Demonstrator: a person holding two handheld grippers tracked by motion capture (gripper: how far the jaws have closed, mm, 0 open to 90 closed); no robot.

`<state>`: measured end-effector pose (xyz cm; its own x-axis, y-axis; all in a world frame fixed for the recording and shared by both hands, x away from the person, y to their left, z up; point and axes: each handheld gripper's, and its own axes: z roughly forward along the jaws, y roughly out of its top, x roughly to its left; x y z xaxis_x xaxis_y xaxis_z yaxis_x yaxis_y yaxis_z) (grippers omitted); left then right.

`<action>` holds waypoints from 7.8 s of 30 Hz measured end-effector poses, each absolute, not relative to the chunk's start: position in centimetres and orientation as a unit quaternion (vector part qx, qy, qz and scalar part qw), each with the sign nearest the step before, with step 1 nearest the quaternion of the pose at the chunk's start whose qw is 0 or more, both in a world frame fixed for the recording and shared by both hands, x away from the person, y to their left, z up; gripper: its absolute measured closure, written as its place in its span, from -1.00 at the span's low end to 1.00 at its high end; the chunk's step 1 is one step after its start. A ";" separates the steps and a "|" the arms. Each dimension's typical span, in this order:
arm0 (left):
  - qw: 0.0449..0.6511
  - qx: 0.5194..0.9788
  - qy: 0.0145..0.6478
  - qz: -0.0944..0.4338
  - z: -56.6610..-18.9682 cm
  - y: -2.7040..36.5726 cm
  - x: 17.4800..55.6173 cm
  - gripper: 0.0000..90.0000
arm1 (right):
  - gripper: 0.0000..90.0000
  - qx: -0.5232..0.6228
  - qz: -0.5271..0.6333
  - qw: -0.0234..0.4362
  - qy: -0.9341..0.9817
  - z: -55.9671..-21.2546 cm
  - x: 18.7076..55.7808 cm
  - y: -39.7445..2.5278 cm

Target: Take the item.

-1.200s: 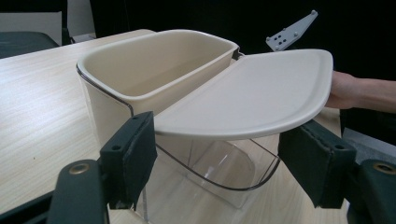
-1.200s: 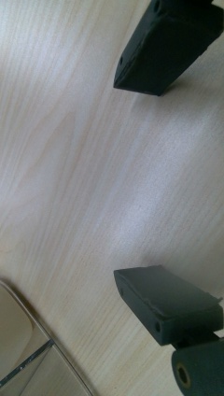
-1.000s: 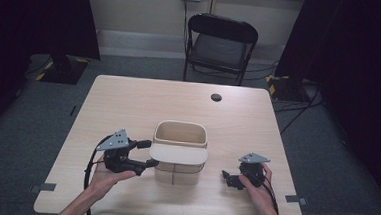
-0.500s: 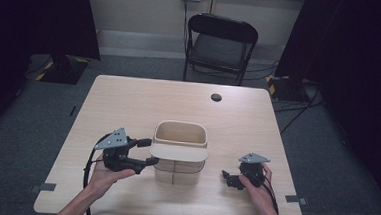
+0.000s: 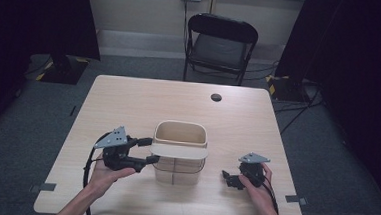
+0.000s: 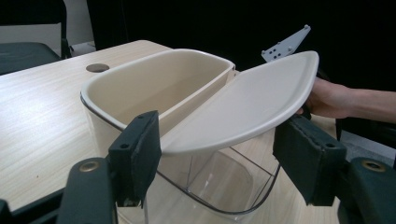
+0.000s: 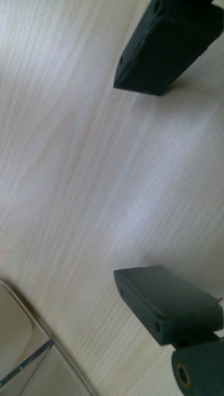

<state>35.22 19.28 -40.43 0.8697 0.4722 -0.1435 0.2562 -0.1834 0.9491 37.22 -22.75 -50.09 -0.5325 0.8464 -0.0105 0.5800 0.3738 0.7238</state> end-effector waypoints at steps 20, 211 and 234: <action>0.584 0.774 0.231 0.081 -39.9 18.1 35.3 -0.25 | -0.83 0.443 0.342 0.195 0.806 -50.1 37.2 -22.8; 0.589 0.771 0.239 0.043 -38.3 17.9 38.6 0.25 | -0.83 0.443 0.342 0.195 0.806 -50.1 37.2 -22.8; 0.588 0.772 0.239 0.042 -38.3 17.9 38.6 0.25 | -0.83 0.443 0.342 0.194 0.805 -50.1 37.2 -22.7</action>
